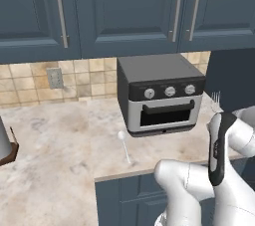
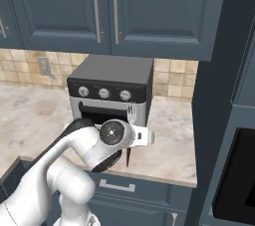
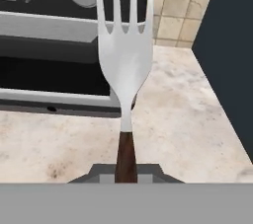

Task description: Take the fork and place it on the left side of the plate. Then take the spoon and place it on the right side of the plate. Make sure they're directly next to the plate.

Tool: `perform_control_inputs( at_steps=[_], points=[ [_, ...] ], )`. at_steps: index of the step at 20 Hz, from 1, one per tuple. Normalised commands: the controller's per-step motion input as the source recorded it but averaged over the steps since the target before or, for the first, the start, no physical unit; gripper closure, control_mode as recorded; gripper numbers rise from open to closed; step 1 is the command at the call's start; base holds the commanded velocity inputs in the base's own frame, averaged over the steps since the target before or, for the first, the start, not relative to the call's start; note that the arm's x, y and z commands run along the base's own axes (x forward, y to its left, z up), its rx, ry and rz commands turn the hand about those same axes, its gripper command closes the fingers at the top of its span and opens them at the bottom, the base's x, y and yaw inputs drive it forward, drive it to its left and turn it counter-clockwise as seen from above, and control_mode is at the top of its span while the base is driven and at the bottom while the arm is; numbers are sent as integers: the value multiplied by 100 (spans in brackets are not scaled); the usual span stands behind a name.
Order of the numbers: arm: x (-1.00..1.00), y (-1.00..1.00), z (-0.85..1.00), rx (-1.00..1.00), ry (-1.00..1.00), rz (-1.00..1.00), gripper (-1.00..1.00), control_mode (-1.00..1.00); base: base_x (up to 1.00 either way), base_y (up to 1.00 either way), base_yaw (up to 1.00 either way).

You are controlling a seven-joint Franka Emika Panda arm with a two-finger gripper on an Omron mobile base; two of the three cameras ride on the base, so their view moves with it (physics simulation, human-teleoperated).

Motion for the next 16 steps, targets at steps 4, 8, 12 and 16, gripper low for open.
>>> perform_control_inputs(
  at_steps=[4,8,12,16],
  points=[
    [-28,52,98,-6,0,0,100,-100,0,0,0],
    [-21,55,87,-5,0,0,100,-100,0,0,0],
    [-19,50,73,-5,1,0,100,-100,0,0,0],
    [-26,31,62,-5,0,1,100,-100,0,0,0]
  ],
)
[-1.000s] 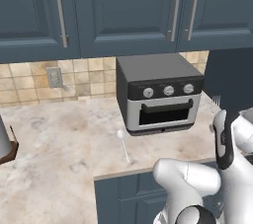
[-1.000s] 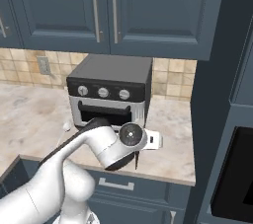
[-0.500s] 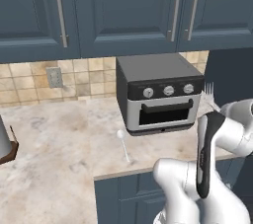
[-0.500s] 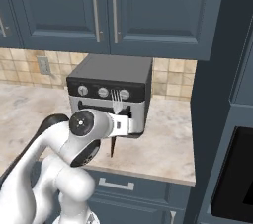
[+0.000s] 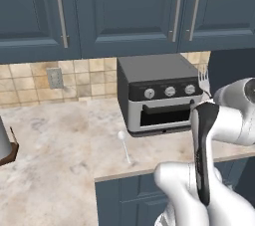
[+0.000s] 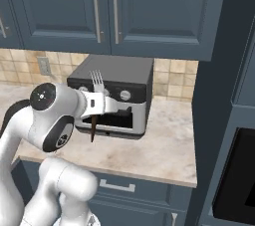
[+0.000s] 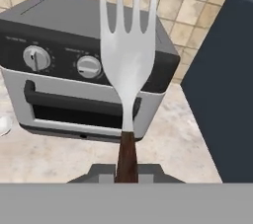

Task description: Take the fork and place it on the left side of the plate. Then take the spoon and place it on the right side of the plate. Make sure they're directly next to the plate.

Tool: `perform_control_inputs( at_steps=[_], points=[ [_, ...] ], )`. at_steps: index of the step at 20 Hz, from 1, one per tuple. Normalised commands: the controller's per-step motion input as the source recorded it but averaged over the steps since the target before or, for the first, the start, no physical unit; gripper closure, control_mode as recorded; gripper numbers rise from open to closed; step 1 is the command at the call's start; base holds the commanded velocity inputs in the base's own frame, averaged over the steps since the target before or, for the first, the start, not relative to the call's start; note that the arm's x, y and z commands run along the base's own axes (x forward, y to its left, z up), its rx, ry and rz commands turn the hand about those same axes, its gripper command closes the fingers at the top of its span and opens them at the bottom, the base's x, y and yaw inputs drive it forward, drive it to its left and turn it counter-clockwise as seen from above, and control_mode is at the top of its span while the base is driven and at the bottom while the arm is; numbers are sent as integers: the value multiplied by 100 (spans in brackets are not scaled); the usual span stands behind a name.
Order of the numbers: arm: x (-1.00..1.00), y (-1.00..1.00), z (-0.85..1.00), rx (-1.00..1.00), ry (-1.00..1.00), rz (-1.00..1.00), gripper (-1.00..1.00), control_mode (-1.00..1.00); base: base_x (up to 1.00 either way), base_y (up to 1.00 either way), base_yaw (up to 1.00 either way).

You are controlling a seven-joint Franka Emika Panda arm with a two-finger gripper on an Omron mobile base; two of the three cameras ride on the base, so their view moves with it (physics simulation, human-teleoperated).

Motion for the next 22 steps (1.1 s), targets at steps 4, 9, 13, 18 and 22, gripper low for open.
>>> perform_control_inputs(
  at_steps=[4,9,13,18,22],
  points=[
    [-12,6,12,-1,0,0,100,100,-46,6,1],
    [0,0,0,0,0,0,100,100,-78,0,9],
    [0,0,0,0,0,0,100,100,-88,0,22],
    [0,0,0,0,0,0,100,100,-83,-8,30],
    [0,0,0,0,0,0,100,100,-75,-3,34]
  ],
)
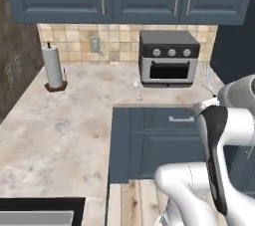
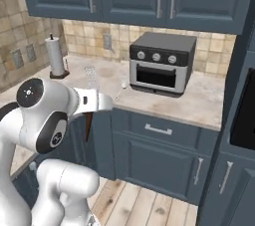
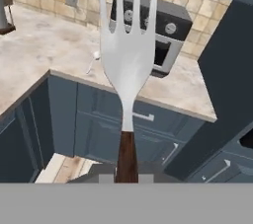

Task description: Take the fork and place it on the left side of the plate. Then take the spoon and place it on the right side of the plate. Make sure they're directly next to the plate.

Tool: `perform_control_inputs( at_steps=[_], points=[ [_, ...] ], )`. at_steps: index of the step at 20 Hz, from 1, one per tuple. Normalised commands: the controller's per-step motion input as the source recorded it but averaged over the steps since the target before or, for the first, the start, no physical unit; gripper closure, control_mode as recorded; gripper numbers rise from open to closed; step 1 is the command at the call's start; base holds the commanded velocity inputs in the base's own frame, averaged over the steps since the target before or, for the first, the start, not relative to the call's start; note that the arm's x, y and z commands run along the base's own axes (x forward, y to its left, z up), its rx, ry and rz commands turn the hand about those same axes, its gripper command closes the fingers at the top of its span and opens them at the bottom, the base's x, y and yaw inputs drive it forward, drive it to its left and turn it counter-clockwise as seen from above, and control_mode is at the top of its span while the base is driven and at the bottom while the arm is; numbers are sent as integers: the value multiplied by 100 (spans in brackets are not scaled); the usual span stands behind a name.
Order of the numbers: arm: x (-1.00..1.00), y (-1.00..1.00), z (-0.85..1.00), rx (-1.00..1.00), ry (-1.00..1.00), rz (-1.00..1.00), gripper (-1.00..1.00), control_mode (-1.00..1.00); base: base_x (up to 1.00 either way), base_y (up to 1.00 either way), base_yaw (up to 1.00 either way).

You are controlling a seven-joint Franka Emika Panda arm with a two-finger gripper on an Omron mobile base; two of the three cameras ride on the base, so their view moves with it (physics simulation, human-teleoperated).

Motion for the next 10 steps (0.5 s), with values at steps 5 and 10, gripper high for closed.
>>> perform_control_inputs(
  at_steps=[5,10],
  points=[
    [0,0,0,0,0,0,100,100,-76,-10,39],
    [0,0,0,0,0,0,100,100,-63,-32,43]
  ],
)
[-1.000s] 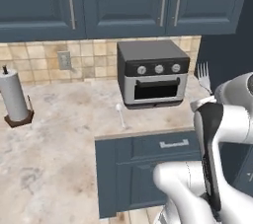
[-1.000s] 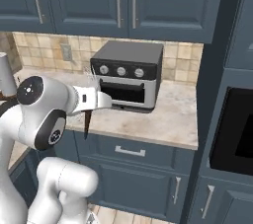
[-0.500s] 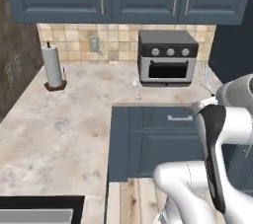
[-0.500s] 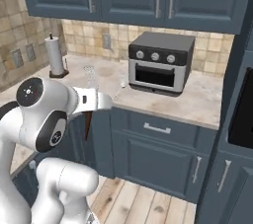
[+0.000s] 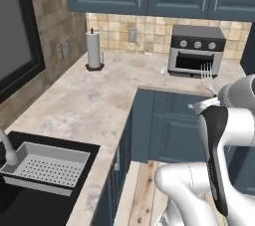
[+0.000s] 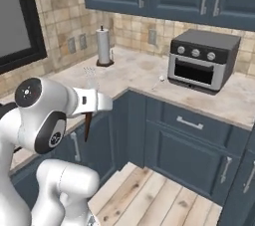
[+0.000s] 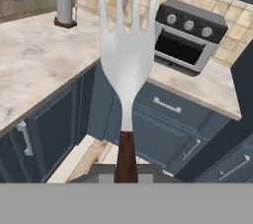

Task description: Take the fork and place it on the left side of the plate. Then take the spoon and place it on the right side of the plate. Make sure they're directly next to the plate.

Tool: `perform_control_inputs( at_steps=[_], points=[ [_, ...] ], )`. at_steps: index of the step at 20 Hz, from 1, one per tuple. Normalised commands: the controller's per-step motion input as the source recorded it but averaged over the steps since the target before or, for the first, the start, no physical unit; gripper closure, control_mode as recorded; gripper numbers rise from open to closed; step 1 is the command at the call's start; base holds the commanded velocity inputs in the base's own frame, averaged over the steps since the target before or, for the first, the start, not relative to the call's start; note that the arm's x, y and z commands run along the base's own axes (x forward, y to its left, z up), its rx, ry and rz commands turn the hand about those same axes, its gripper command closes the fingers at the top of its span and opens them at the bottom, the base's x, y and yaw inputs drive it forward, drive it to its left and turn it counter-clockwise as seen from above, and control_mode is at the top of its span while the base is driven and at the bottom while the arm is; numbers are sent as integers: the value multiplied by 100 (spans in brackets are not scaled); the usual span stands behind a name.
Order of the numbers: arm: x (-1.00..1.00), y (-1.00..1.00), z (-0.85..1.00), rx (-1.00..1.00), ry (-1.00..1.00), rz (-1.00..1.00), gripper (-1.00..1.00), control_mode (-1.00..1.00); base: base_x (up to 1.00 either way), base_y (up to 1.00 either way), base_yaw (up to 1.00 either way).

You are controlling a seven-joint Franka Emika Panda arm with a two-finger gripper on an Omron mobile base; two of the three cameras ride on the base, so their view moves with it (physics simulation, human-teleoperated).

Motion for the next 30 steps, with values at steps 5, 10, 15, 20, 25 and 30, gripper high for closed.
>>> perform_control_inputs(
  at_steps=[5,10,15,20,25,30],
  points=[
    [0,0,0,0,0,0,100,100,-14,-45,49],
    [0,0,0,0,0,0,100,100,0,-44,50],
    [0,0,0,0,0,0,100,100,0,-48,49],
    [0,0,0,0,0,0,100,100,-17,-40,49],
    [0,0,0,0,0,0,100,100,-67,-19,48],
    [0,0,0,0,0,0,100,100,-95,-18,43]
  ],
)
